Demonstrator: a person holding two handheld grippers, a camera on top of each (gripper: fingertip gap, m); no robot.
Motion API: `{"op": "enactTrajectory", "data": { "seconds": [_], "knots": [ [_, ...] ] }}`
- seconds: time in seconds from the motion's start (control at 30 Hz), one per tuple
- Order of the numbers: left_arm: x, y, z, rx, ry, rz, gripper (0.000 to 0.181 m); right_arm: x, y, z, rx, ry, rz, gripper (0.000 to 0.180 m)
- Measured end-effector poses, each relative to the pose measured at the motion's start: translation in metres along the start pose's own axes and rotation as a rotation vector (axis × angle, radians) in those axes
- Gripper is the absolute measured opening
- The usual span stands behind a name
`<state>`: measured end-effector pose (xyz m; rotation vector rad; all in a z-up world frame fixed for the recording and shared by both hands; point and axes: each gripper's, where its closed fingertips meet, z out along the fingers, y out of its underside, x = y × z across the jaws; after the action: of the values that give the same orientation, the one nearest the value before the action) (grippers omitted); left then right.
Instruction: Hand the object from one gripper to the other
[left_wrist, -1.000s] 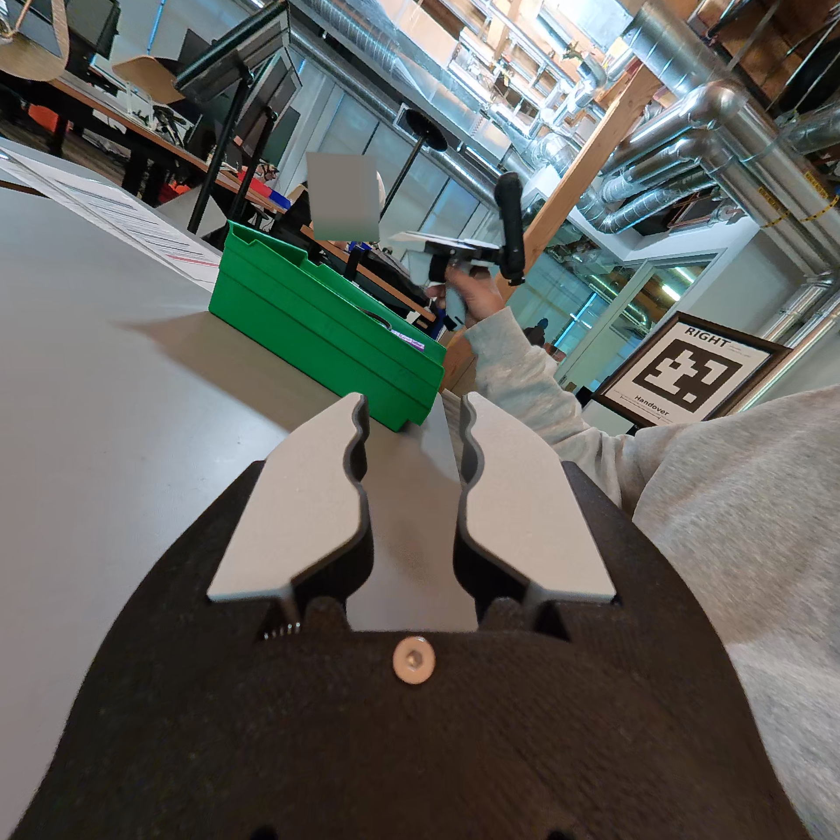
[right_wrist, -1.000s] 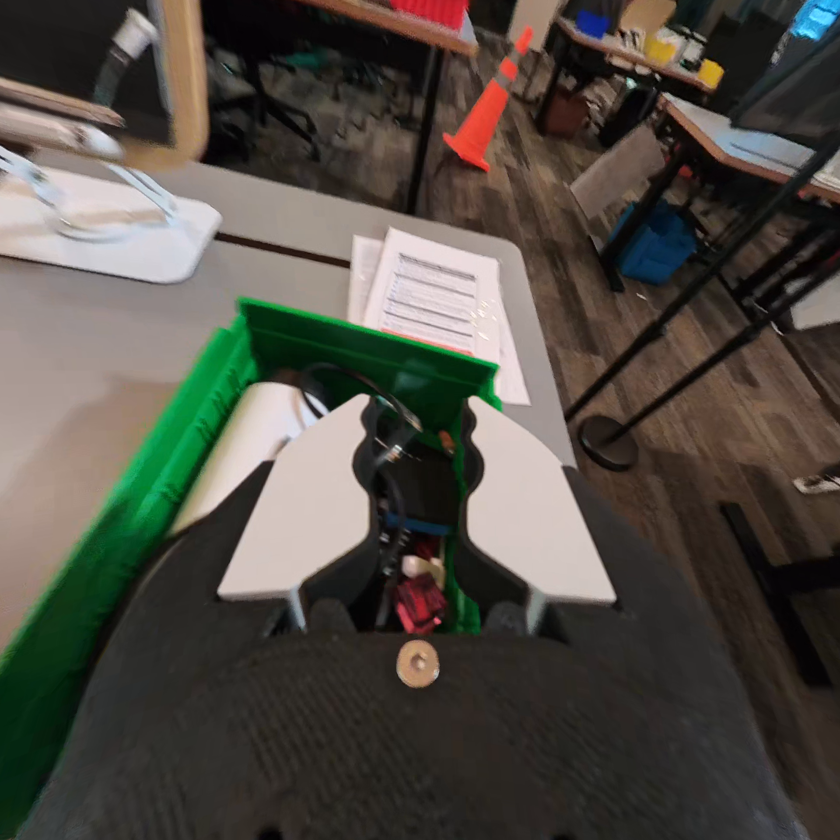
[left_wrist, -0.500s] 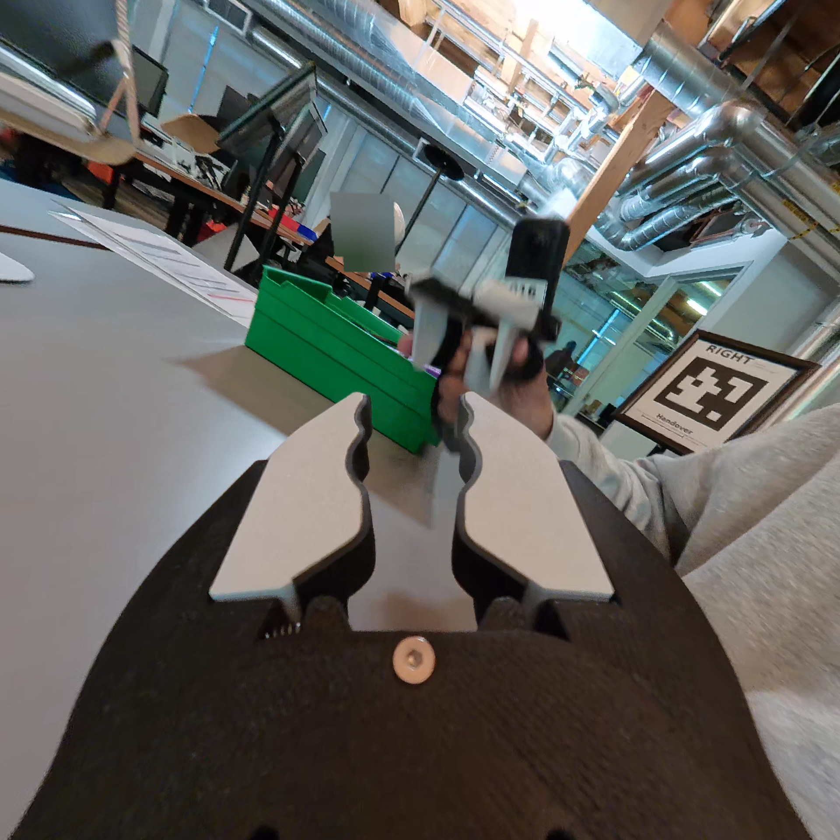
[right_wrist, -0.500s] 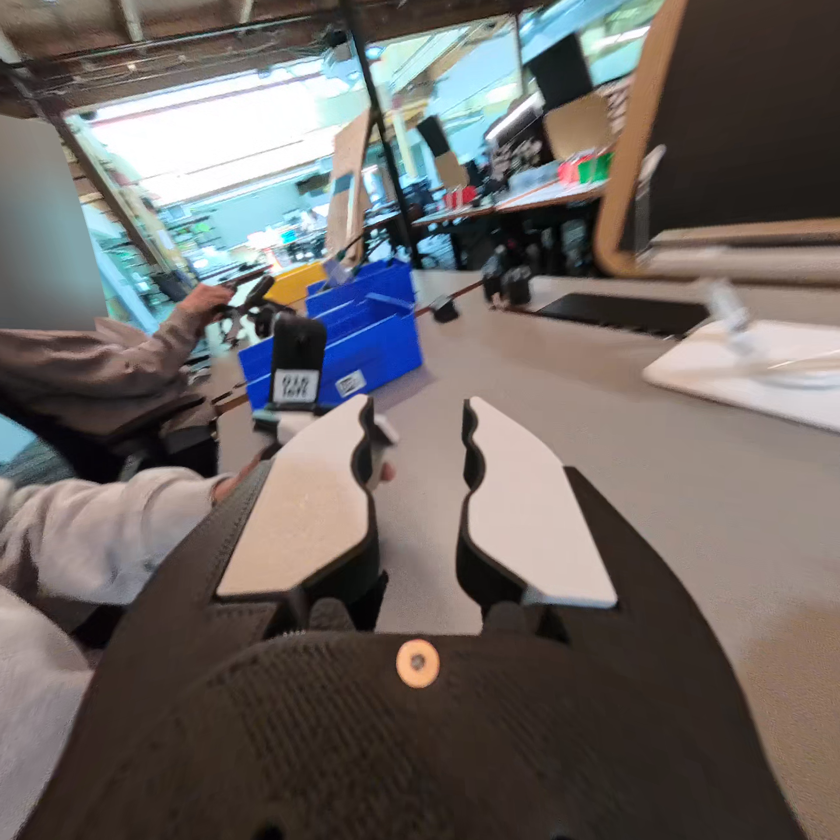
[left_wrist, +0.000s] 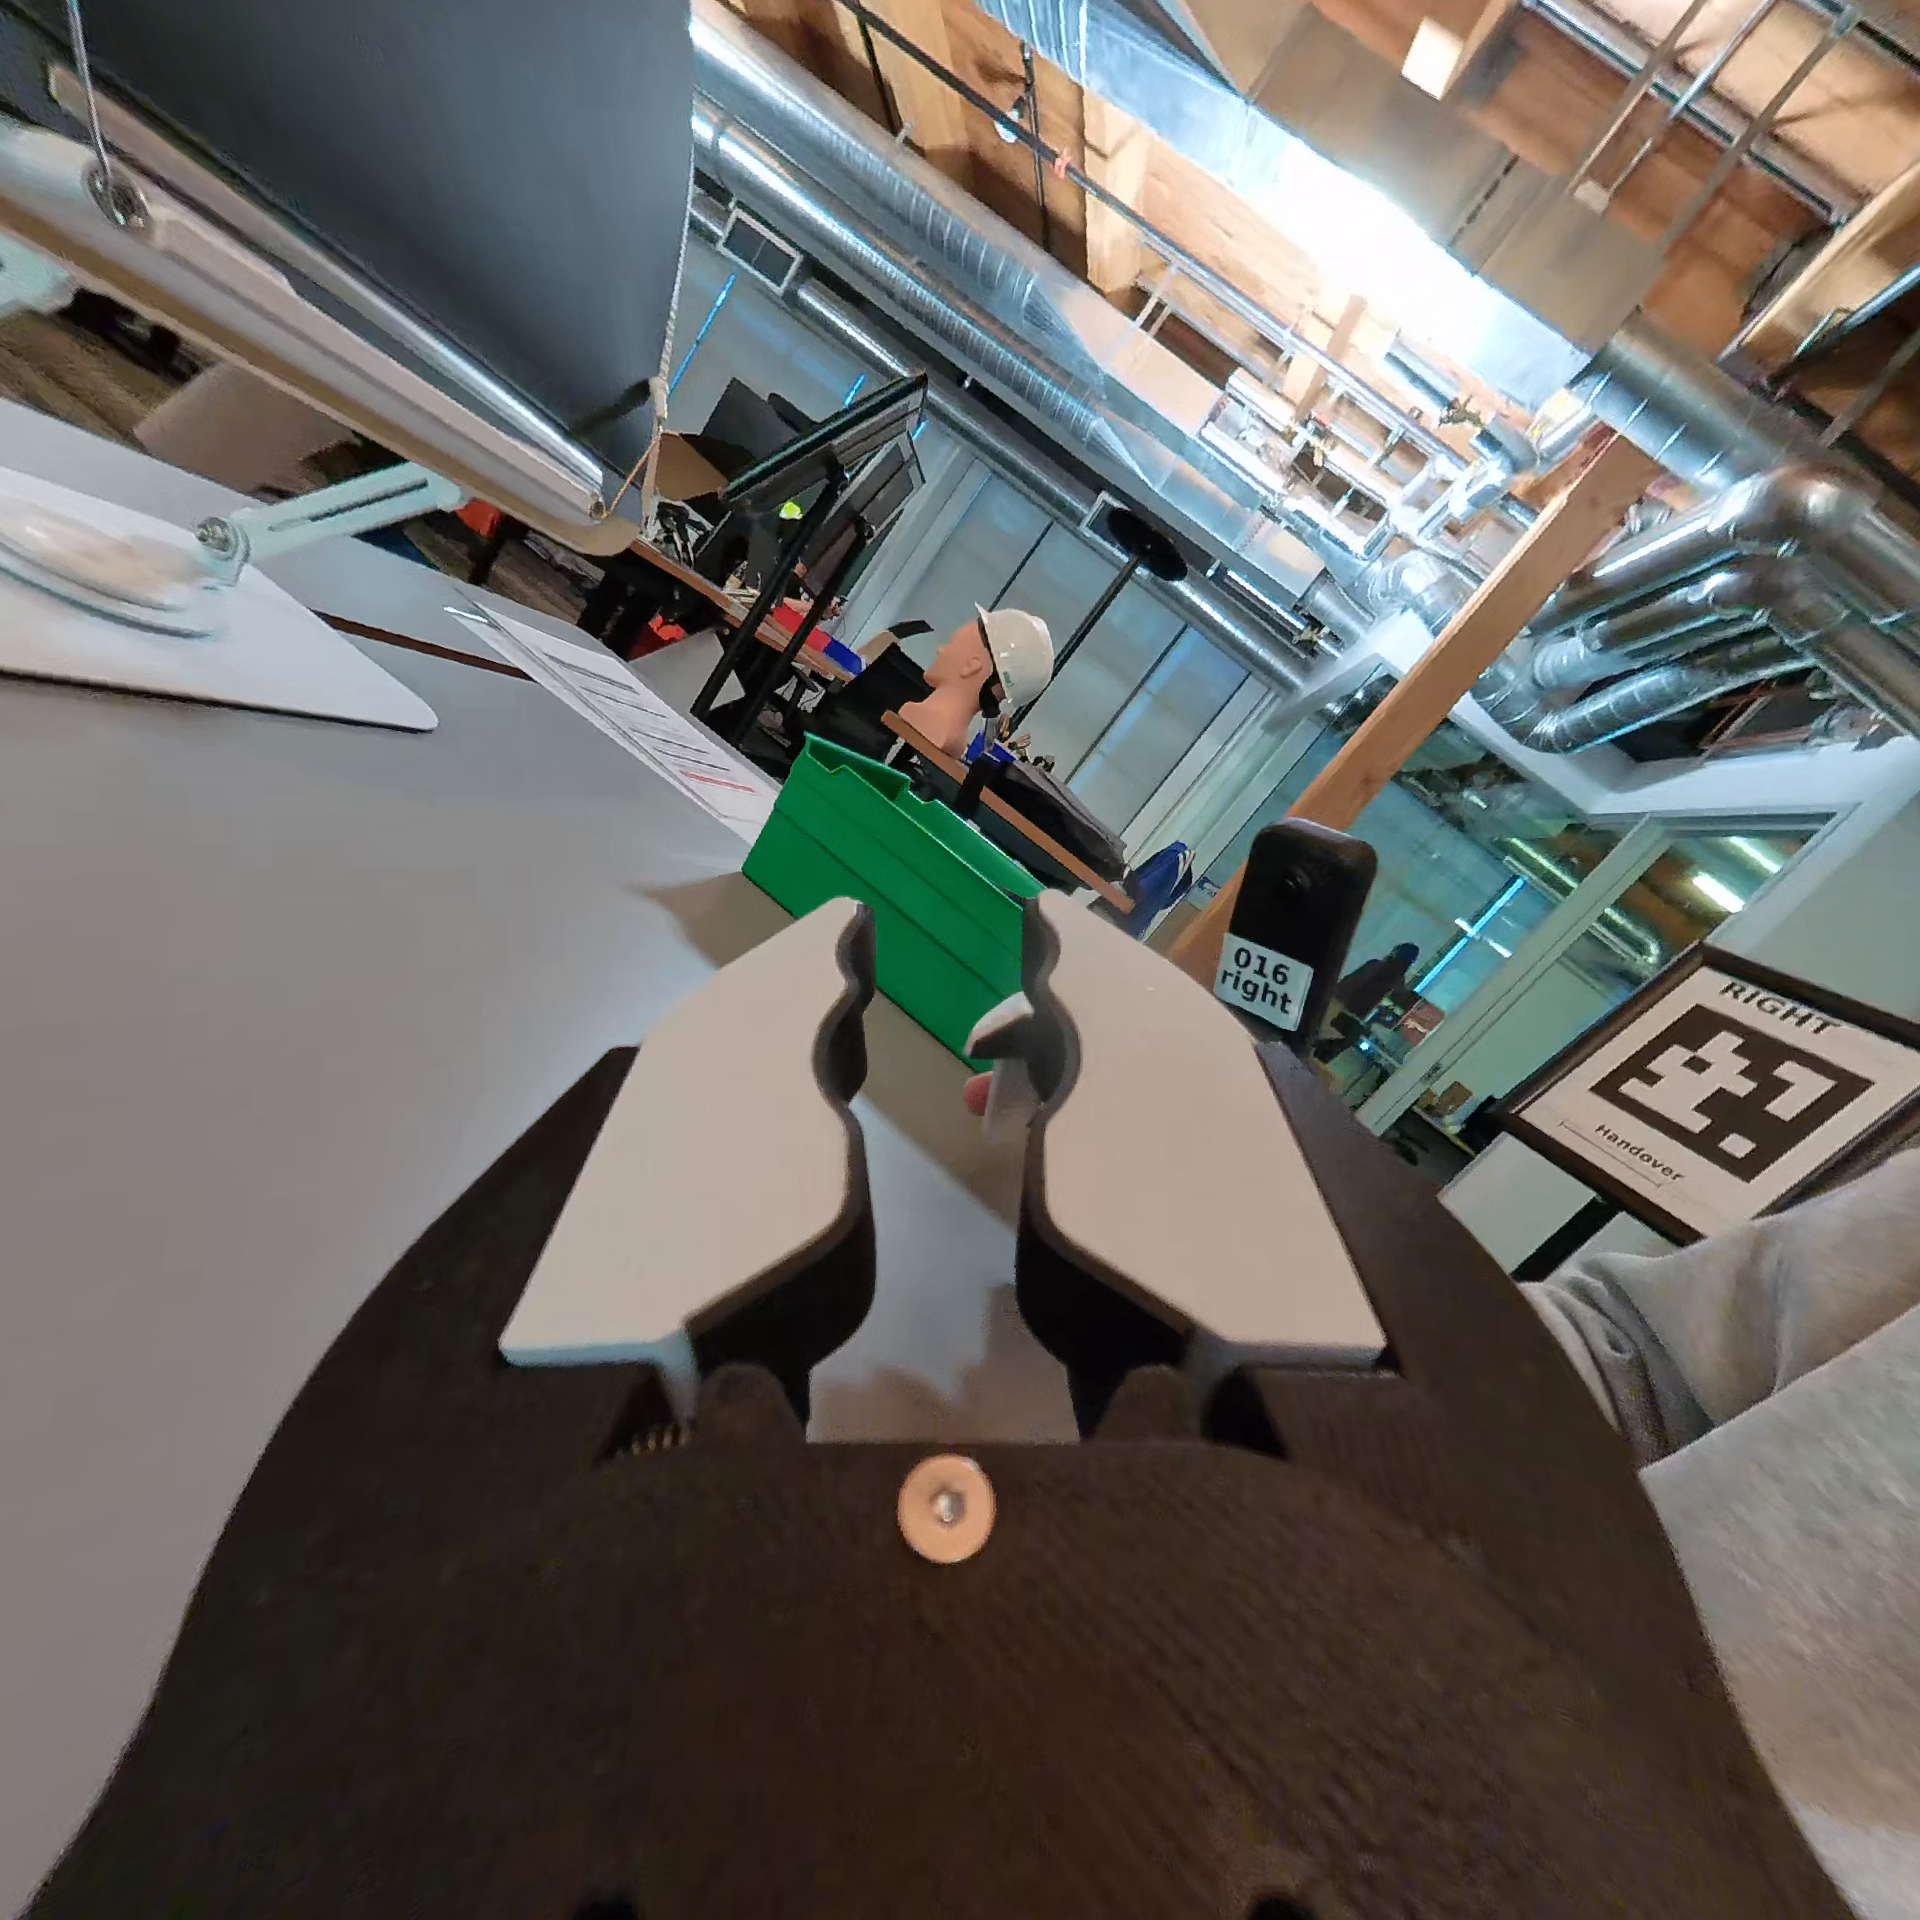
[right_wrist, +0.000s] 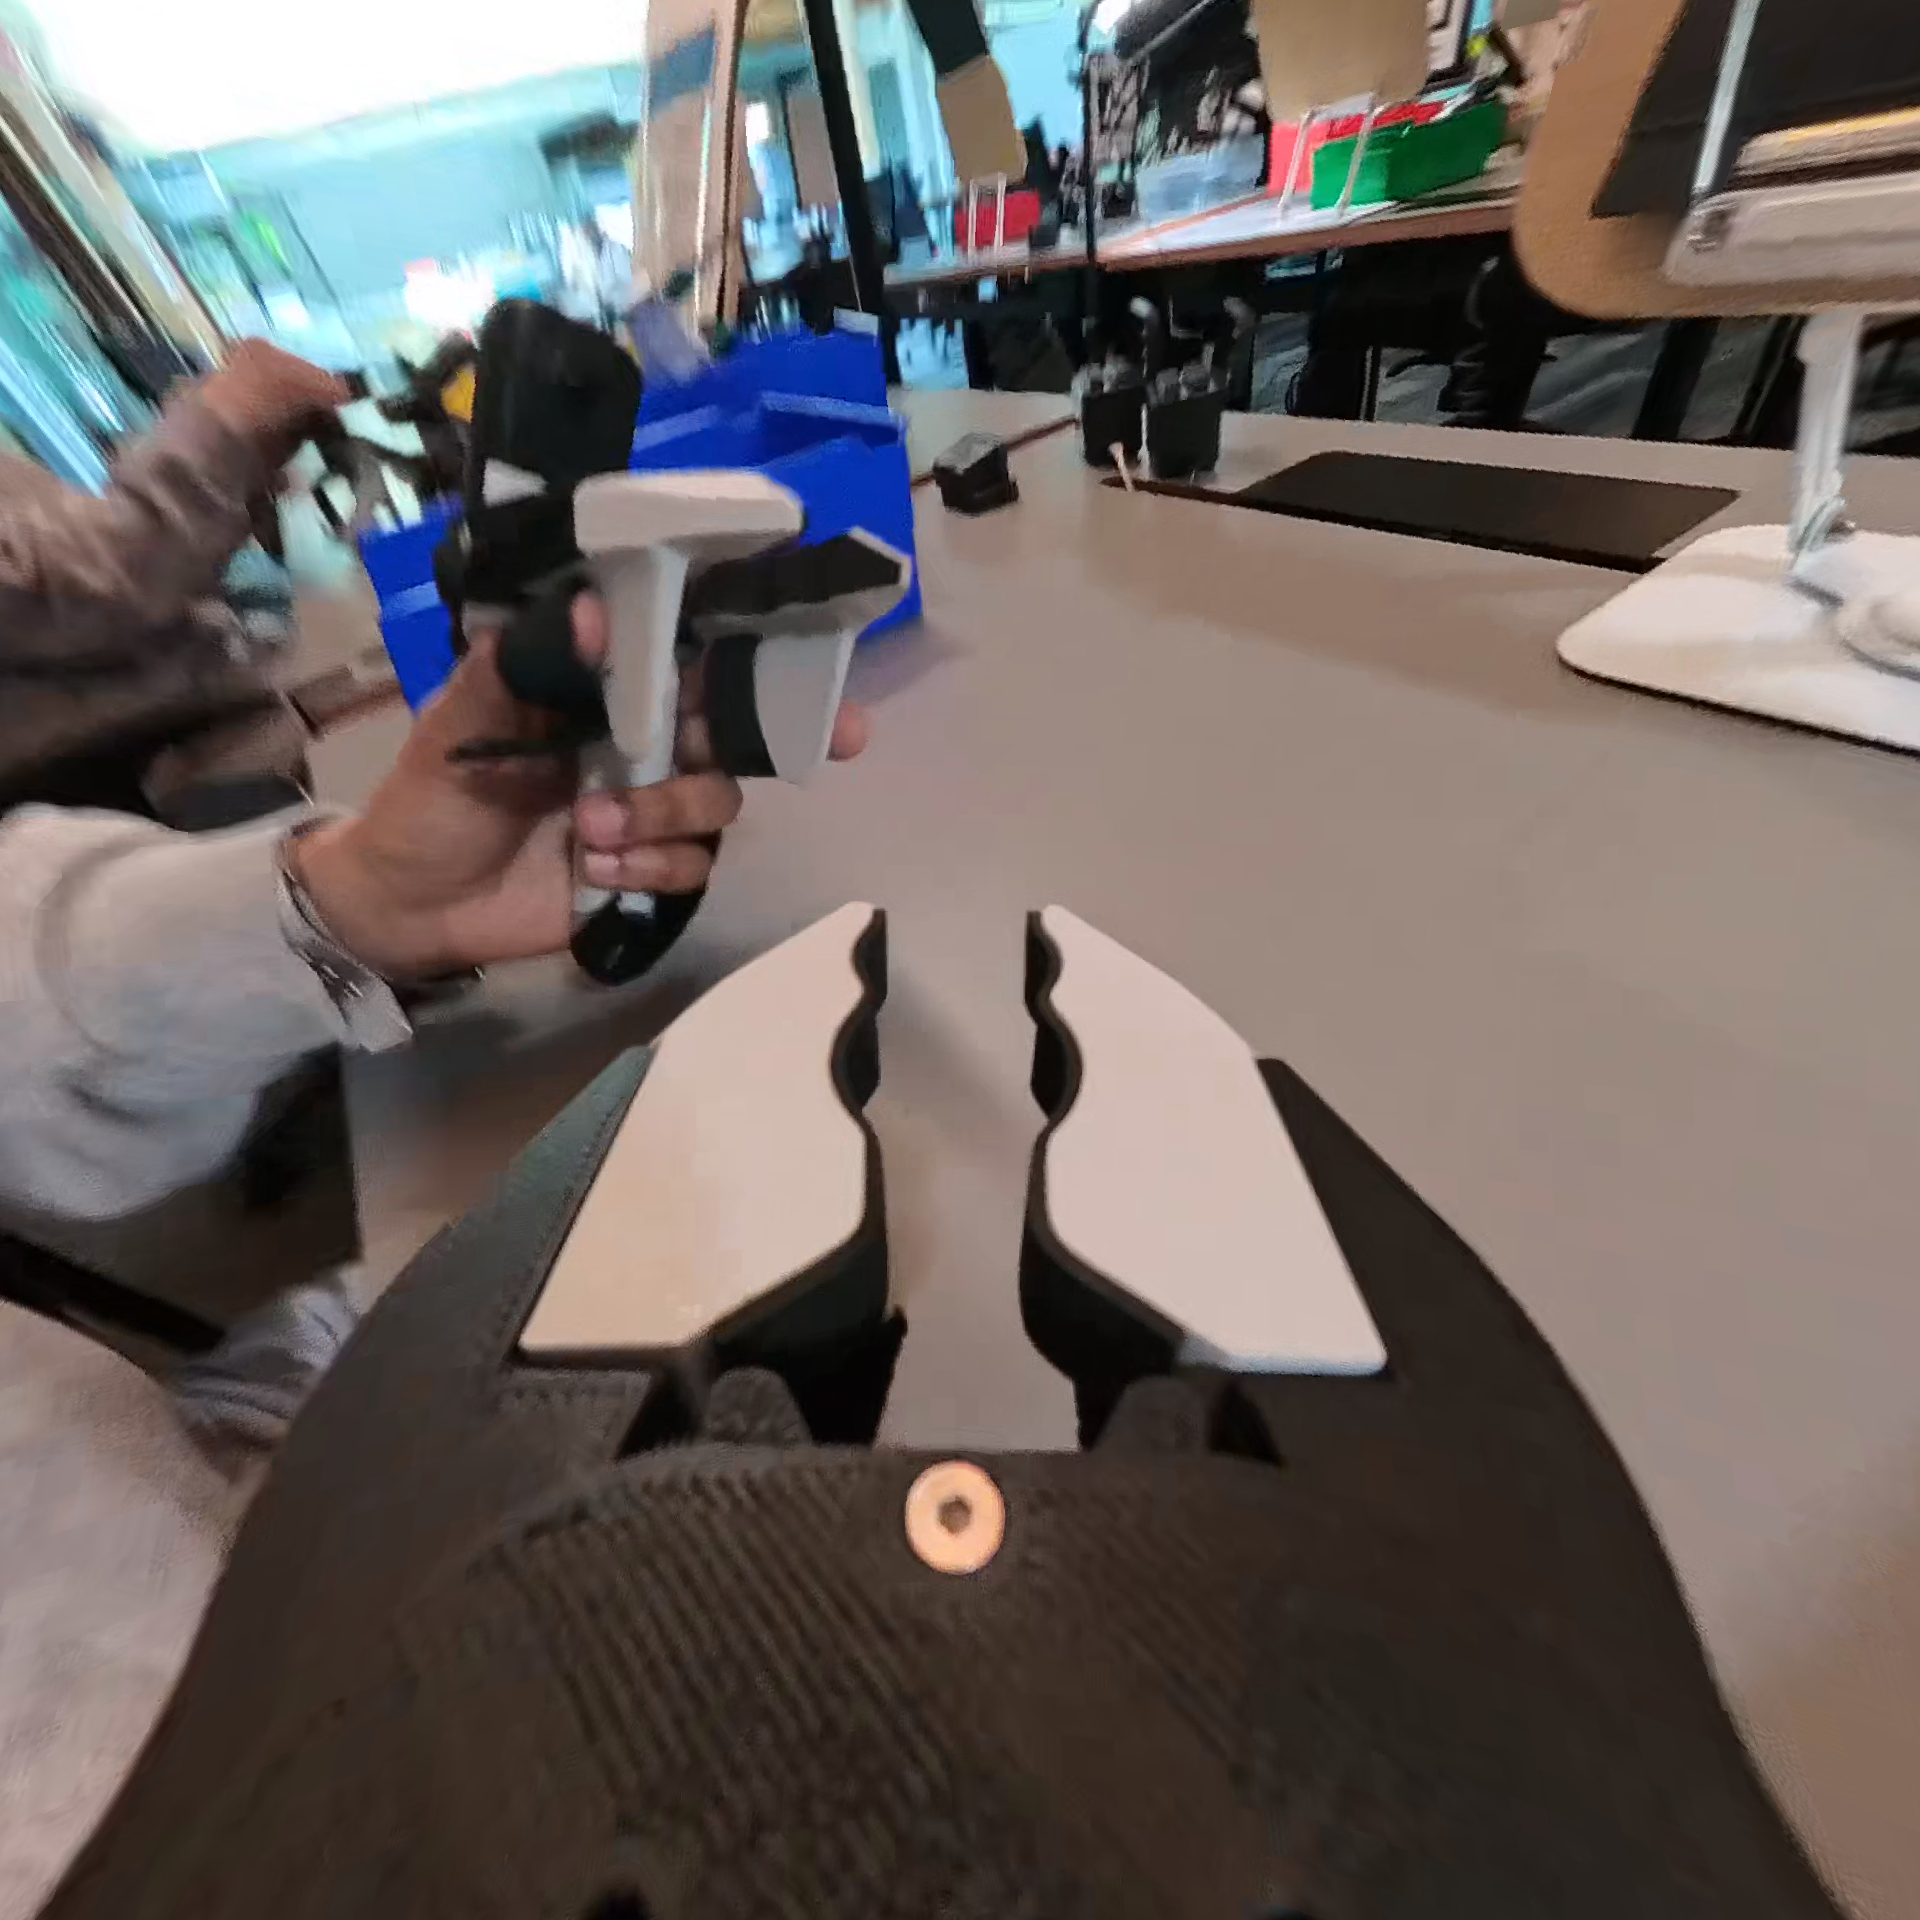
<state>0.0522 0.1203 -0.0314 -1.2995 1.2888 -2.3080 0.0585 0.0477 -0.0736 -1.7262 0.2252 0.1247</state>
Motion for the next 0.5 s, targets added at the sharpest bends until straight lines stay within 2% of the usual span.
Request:
{"op": "enactTrajectory", "data": {
  "seconds": [0.1,0.17,0.23,0.3,0.4,0.5],
  "knots": [
    [0.005,-0.008,-0.004,-0.024,-0.026,0.077,0.025,0.004,-0.013,-0.010,0.123,-0.037,0.189,0.029],
    [0.010,-0.021,-0.010,-0.029,-0.037,0.112,0.022,0.004,-0.012,-0.011,0.140,-0.082,0.277,0.032],
    [0.019,-0.043,-0.019,-0.013,-0.036,0.122,0.017,0.002,-0.004,-0.009,0.089,-0.120,0.284,0.033],
    [0.025,-0.074,-0.037,-0.002,-0.088,0.160,0.011,0.000,0.009,-0.005,-0.004,-0.115,0.175,0.033],
    [0.023,-0.122,-0.083,-0.033,-0.288,0.258,0.013,-0.006,0.028,0.001,-0.140,-0.096,-0.062,0.030],
    [-0.012,-0.151,-0.167,-0.170,-0.711,0.334,0.017,-0.016,0.041,0.003,-0.220,-0.104,-0.207,0.028]
  ]
}}
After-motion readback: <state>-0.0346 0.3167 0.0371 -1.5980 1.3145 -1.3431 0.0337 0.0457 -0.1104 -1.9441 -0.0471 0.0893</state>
